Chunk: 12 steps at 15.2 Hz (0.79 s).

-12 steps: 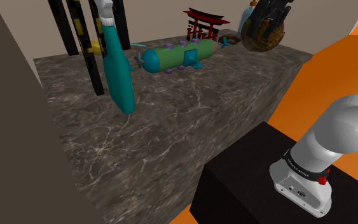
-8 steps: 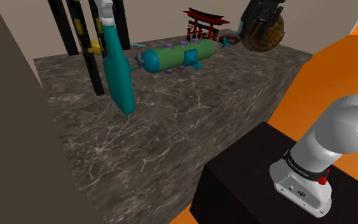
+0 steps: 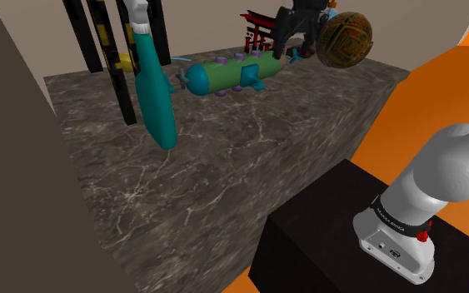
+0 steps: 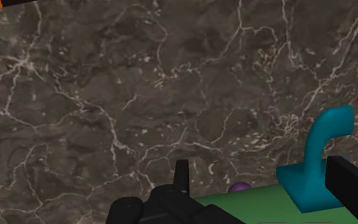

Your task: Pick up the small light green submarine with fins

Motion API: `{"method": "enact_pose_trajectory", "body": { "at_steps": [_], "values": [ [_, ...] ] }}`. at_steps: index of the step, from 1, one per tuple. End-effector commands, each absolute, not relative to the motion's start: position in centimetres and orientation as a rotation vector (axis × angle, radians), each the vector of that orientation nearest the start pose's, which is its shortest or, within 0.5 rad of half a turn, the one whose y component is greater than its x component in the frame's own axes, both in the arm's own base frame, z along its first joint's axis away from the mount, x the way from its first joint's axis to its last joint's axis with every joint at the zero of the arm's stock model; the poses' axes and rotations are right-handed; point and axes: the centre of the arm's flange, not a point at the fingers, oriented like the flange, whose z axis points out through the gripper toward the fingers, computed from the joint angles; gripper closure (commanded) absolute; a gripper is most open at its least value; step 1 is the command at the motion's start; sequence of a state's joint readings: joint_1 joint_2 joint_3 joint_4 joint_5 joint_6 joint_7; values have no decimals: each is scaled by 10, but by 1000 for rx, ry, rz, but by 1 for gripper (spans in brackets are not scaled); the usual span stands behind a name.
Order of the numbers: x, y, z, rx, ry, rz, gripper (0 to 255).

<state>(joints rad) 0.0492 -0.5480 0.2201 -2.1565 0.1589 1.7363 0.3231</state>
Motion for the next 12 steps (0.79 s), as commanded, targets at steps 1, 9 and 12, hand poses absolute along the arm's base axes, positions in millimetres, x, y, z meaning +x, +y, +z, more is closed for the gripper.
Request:
{"method": "enact_pose_trajectory", "body": {
  "at_steps": [1, 9, 12],
  "values": [
    [388, 164, 608, -3069, 148, -140, 0],
    [417, 221, 579, -3093, 150, -107, 0],
    [417, 221, 563, -3093, 150, -107, 0]
  ]
}}
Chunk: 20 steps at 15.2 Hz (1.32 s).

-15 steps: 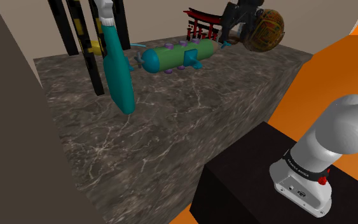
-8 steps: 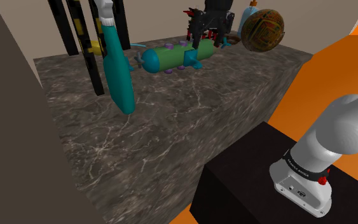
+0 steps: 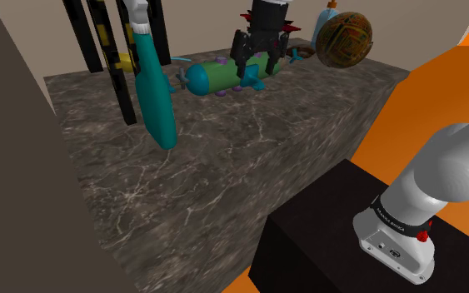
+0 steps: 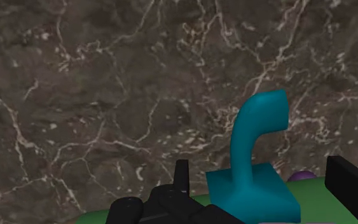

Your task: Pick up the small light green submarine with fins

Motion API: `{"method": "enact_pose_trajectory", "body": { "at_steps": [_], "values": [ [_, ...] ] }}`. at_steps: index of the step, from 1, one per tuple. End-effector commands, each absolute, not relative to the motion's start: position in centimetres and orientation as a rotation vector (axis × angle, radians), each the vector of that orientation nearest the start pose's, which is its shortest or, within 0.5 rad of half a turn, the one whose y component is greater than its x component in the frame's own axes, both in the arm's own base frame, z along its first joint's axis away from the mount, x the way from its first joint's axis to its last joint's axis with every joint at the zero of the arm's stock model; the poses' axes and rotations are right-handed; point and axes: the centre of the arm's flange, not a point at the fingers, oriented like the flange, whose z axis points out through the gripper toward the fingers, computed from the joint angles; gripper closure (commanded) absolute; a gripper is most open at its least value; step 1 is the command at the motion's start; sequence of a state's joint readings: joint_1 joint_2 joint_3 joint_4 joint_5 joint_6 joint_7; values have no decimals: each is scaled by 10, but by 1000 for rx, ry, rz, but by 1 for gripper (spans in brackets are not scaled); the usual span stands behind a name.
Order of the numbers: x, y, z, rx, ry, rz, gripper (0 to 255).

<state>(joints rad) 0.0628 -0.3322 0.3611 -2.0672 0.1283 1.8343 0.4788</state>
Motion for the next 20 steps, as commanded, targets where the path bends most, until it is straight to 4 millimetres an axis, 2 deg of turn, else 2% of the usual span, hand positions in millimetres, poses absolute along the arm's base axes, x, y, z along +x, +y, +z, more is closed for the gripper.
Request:
{"method": "enact_pose_trajectory", "body": {
  "at_steps": [1, 3, 4, 13, 20],
  "values": [
    [417, 221, 557, -3093, 150, -107, 0],
    [417, 221, 554, -3093, 150, -107, 0],
    [417, 221, 555, -3093, 150, -107, 255],
    [417, 221, 554, -3093, 150, -107, 255],
    [417, 221, 591, -3093, 150, -107, 255]
  ]
}}
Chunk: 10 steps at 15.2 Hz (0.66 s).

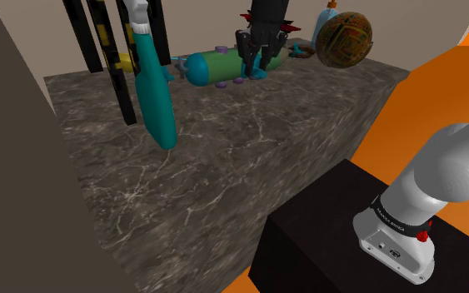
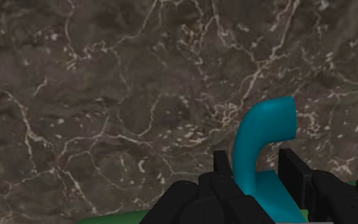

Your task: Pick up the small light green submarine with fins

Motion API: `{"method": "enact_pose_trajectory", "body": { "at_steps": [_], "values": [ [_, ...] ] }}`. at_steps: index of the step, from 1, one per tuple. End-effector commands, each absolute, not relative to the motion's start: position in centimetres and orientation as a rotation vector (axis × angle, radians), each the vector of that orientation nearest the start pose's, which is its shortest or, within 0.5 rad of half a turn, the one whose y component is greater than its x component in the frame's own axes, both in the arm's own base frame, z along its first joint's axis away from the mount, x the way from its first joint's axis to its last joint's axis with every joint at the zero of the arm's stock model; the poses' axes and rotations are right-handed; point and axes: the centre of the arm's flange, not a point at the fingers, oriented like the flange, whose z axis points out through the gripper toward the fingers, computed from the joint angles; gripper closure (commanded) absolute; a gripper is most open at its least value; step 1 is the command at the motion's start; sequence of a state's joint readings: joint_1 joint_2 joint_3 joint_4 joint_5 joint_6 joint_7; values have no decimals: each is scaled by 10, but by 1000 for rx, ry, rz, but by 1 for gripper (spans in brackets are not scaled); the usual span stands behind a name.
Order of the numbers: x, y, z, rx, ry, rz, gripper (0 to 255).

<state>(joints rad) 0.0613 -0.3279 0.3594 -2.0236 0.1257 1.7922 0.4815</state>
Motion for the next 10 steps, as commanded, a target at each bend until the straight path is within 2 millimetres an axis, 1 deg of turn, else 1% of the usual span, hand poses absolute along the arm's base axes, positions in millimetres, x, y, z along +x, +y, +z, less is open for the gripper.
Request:
{"method": "enact_pose_trajectory", "body": {
  "at_steps": [1, 8, 10],
  "values": [
    [417, 221, 597, -3093, 150, -107, 255],
    [417, 221, 634, -3093, 150, -107, 255],
    [417, 221, 634, -3093, 150, -107, 255]
  ]
}}
